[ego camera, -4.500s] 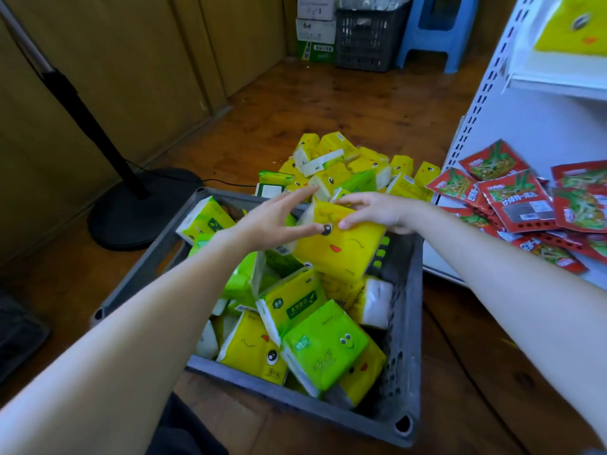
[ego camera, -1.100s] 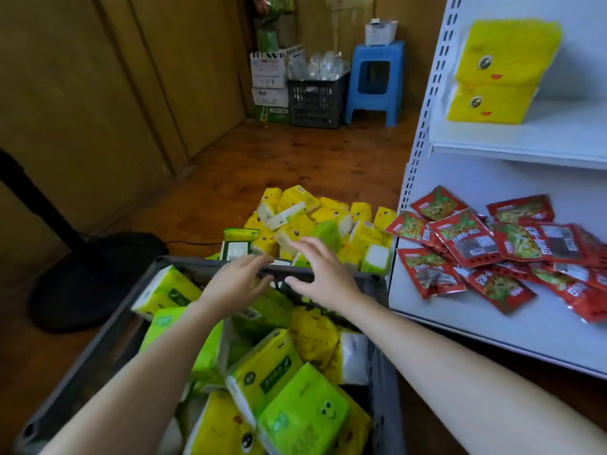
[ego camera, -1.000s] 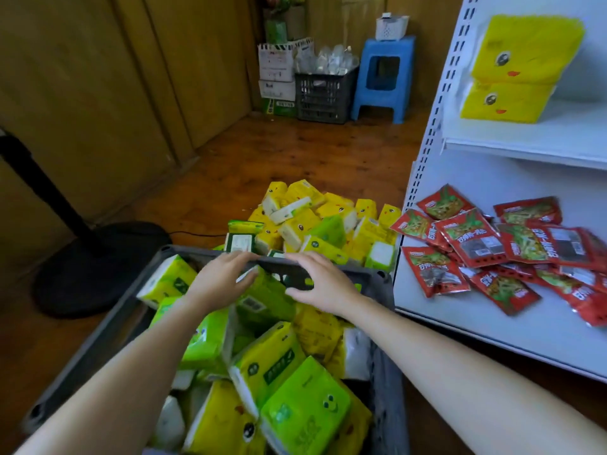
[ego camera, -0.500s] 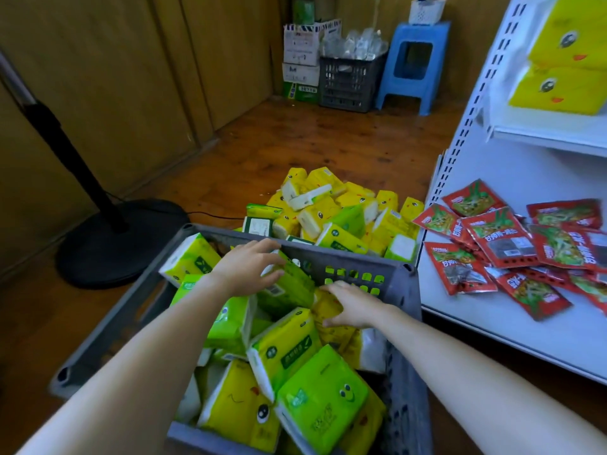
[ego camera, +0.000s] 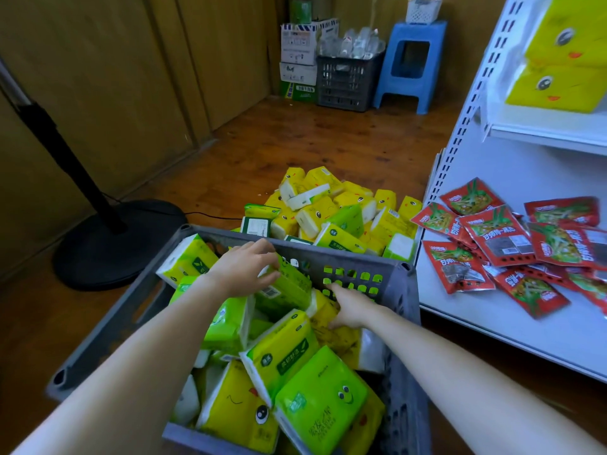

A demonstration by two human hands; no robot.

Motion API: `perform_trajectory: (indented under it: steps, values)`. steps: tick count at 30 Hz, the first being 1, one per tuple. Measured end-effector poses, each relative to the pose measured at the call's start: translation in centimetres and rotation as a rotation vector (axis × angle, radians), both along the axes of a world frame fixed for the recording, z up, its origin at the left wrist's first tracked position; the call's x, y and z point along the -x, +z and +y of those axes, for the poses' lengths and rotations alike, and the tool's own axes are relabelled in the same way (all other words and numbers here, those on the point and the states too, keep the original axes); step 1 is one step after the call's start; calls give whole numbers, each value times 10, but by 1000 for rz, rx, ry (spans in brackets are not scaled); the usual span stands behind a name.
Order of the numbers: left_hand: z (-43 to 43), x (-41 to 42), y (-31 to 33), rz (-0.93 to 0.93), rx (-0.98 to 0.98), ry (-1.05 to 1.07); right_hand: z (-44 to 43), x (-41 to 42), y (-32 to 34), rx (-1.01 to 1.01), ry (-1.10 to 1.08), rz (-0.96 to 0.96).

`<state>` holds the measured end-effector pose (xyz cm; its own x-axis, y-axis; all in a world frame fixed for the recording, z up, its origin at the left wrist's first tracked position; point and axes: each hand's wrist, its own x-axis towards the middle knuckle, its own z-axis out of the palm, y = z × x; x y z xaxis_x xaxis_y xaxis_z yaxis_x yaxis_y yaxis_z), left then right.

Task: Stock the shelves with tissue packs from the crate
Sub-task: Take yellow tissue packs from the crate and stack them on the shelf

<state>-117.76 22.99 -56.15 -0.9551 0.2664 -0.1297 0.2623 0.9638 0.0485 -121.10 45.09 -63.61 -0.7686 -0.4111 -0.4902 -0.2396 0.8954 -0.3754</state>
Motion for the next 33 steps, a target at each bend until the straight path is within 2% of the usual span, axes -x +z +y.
perform_trajectory:
  steps: [4, 6, 9, 15, 19, 22, 29, 31, 33]
  values:
    - [4, -1, 2, -5, 3, 2, 1, -2, -1, -90, 57, 10]
    - [5, -2, 3, -9, 13, 4, 2, -3, -3, -64, 28, 36]
    - [8, -4, 5, -8, 40, -1, 4, -4, 0, 49, -45, 81]
    - [7, -4, 8, 0, 89, 18, 9, -1, 26, 257, 25, 141]
    - [5, -1, 15, 45, 37, 27, 15, -1, 60, 443, 10, 212]
    - [9, -1, 21, 12, -146, 24, 19, -1, 83, 615, -76, 255]
    - [49, 14, 31, -6, -827, 136, 8, 4, 121, 818, -140, 465]
    - [52, 19, 35, 62, -927, 187, 8, 5, 127, 836, -146, 501]
    - [50, 21, 42, 164, -940, 205, 10, 7, 129, 861, -178, 484]
